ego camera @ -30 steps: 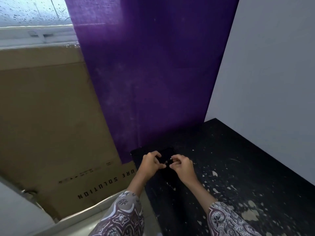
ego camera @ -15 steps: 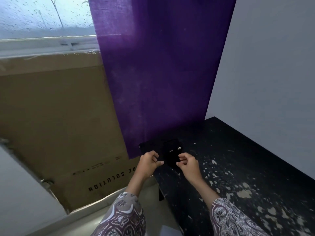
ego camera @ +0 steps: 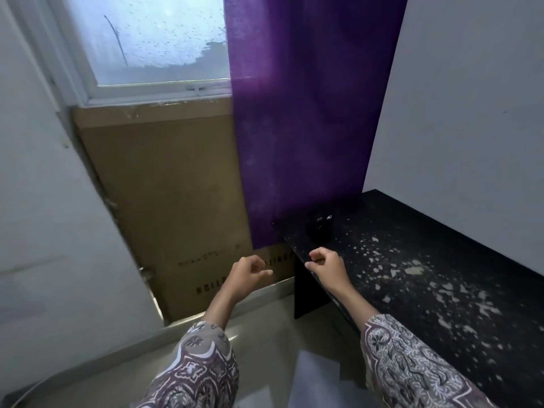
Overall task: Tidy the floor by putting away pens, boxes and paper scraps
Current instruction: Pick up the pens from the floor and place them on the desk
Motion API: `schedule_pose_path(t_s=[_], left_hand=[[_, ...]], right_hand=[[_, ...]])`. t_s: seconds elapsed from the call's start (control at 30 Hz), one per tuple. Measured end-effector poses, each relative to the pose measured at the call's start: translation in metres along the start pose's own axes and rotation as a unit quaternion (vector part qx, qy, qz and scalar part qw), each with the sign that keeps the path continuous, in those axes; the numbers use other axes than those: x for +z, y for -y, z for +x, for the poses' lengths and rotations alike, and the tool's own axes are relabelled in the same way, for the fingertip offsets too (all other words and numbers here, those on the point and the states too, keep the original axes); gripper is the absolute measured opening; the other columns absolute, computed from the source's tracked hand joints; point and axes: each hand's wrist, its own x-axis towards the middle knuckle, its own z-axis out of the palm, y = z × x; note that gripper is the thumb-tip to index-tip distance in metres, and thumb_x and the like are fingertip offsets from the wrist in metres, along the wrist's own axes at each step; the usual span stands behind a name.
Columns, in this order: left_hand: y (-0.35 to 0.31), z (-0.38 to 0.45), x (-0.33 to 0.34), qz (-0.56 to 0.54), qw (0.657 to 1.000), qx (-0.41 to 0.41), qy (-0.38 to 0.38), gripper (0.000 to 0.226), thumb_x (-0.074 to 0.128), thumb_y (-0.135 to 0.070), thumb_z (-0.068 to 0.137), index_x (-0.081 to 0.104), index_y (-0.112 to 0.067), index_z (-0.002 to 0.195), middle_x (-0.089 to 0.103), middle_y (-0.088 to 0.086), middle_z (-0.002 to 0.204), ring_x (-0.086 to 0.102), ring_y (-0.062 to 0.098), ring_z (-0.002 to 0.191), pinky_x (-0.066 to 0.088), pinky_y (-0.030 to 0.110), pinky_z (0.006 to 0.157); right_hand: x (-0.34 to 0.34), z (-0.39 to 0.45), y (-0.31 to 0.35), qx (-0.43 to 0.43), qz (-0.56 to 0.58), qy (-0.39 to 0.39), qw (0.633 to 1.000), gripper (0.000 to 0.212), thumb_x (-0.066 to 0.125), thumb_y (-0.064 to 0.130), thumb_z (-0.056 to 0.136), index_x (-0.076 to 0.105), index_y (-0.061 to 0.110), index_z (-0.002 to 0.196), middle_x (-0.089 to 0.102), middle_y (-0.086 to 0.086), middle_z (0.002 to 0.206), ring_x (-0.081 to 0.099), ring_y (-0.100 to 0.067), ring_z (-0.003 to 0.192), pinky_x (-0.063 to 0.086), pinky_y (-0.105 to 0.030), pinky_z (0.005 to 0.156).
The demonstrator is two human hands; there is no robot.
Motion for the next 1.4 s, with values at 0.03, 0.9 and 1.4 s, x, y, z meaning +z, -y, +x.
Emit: schedule_pose_path(t_s=[0.03, 0.9, 1.4], left_hand=[[0.005, -0.020, -0.008, 0.003, 1.000, -0.002, -0.005, 0.027, 0.066, -0.026, 0.084, 0.065, -0.006, 0.102, 0.063, 0.002, 0.092, 0.055, 0.012, 0.086, 0.039, 0.014, 0.064], [0.139, -0.420, -0.065, -0.111, 0.939, -0.248, -0.210, 0.020, 0.063, -0.026, 0.086, 0.062, -0.011, 0.099, 0.062, 0.004, 0.095, 0.058, 0.018, 0.093, 0.045, 0.021, 0.071], [0.251, -0.651, -0.101, -0.123, 0.872, -0.411, -0.237, 0.010, 0.061, -0.017, 0.087, 0.056, -0.015, 0.079, 0.057, 0.004, 0.082, 0.054, 0.021, 0.086, 0.042, 0.022, 0.065]], right_hand=[[0.005, -0.017, 0.009, -0.003, 0.006, 0.005, 1.000, 0.027, 0.067, 0.010, 0.081, 0.063, 0.003, 0.107, 0.063, -0.006, 0.099, 0.057, -0.014, 0.088, 0.042, -0.021, 0.077], [0.165, -0.322, 0.102, -0.124, 0.017, 0.325, 0.937, 0.020, 0.067, 0.009, 0.081, 0.066, 0.002, 0.100, 0.061, -0.004, 0.089, 0.056, -0.015, 0.082, 0.043, -0.020, 0.067], [0.285, -0.515, 0.104, -0.111, -0.017, 0.487, 0.866, 0.014, 0.062, 0.012, 0.086, 0.066, 0.007, 0.099, 0.064, -0.005, 0.090, 0.057, -0.014, 0.081, 0.041, -0.011, 0.061]])
